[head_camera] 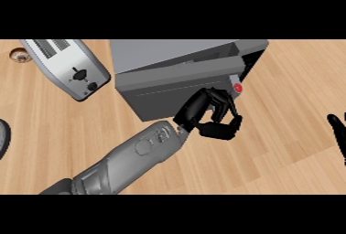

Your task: Pick up the milk, place it into the microwave and close the microwave

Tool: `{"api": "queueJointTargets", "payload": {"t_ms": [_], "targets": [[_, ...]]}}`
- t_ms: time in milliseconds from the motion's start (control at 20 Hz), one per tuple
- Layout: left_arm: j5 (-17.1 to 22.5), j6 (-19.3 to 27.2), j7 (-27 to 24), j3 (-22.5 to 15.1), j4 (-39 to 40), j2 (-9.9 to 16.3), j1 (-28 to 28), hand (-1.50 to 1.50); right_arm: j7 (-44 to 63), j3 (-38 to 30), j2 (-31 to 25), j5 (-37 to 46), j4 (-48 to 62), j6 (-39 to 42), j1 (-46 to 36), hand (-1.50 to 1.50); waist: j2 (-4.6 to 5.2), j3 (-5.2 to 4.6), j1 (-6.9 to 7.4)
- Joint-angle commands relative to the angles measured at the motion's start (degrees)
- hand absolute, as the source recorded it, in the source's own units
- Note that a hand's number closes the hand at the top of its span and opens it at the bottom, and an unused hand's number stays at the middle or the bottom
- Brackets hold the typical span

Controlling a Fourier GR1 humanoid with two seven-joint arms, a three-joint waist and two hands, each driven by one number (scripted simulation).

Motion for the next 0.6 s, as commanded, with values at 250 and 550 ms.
{"api": "queueJointTargets", "payload": {"t_ms": [250, 550], "targets": [[4.18, 2.44, -0.42, 1.64, 4.50, -1.01, -8.53, 1.50, 3.09, -0.73, -2.64, -2.92, -2.23, 1.42, -2.10, -1.50, 0.77, 0.08, -3.88], [6.19, 4.25, -1.01, 1.95, 5.96, -0.96, -9.98, 1.50, 4.49, -1.91, -4.00, -4.35, -2.47, 1.68, -2.73, -1.50, 1.17, 0.17, -5.62]]}}
